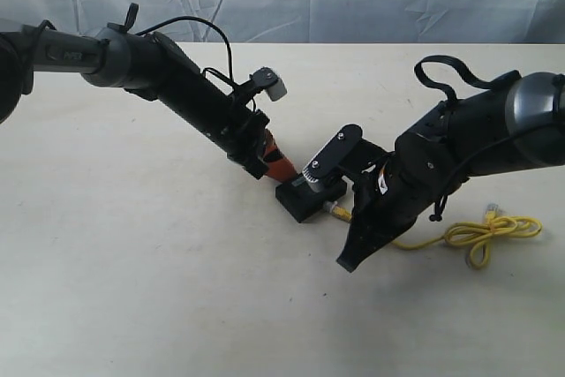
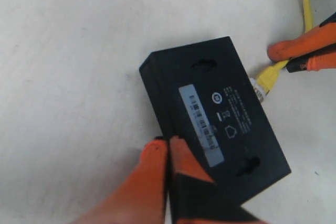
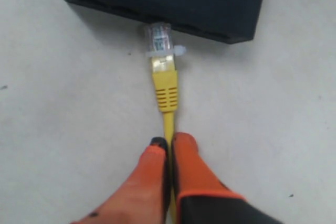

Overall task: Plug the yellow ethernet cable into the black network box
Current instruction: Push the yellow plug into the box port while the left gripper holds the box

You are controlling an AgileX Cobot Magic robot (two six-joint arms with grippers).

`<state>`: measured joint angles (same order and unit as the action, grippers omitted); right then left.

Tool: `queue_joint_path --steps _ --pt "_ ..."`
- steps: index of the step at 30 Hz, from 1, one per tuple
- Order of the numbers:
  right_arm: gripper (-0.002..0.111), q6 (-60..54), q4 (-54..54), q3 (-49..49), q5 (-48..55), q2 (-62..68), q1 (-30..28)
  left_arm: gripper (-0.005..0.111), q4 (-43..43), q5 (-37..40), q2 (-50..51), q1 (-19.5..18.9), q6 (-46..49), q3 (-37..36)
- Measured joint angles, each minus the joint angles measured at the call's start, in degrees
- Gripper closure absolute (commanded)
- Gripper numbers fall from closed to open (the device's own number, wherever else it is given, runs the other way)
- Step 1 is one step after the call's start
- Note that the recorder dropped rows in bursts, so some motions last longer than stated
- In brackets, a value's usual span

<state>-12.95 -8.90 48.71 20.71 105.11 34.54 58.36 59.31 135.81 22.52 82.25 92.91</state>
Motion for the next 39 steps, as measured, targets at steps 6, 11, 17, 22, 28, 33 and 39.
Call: queue_joint_path --steps 6,11,17,22,28,33,39 --pt "0.109 -0.1 0.9 0.0 -0.2 0.0 0.0 0.107 0.0 0.0 0.0 0.0 0.0 0.0" --pt "0.109 -0.8 1.4 0.0 -0.2 0.0 0.0 0.107 0.0 0.0 0.0 0.0 0.0 0.0" --pt "0.109 -3.1 1.8 0.0 0.3 0.0 0.0 0.107 0.0 0.0 0.0 0.0 0.0 0.0" --pt "0.109 -4.3 1.9 0.0 0.2 0.0 0.0 0.107 0.0 0.1 0.0 0.0 0.0 0.0" --pt "0.109 -4.6 2.5 0.0 -0.6 0.0 0.0 0.107 0.0 0.1 0.0 0.0 0.0 0.0" --pt "0.109 -4.6 3.1 0.0 -0.9 0.0 0.0 0.107 0.0 0.1 0.0 0.0 0.0 0.0" --pt "0.109 -2.8 3.3 0.0 -1.0 0.0 0.0 0.107 0.0 0.1 0.0 0.0 0.0 0.0"
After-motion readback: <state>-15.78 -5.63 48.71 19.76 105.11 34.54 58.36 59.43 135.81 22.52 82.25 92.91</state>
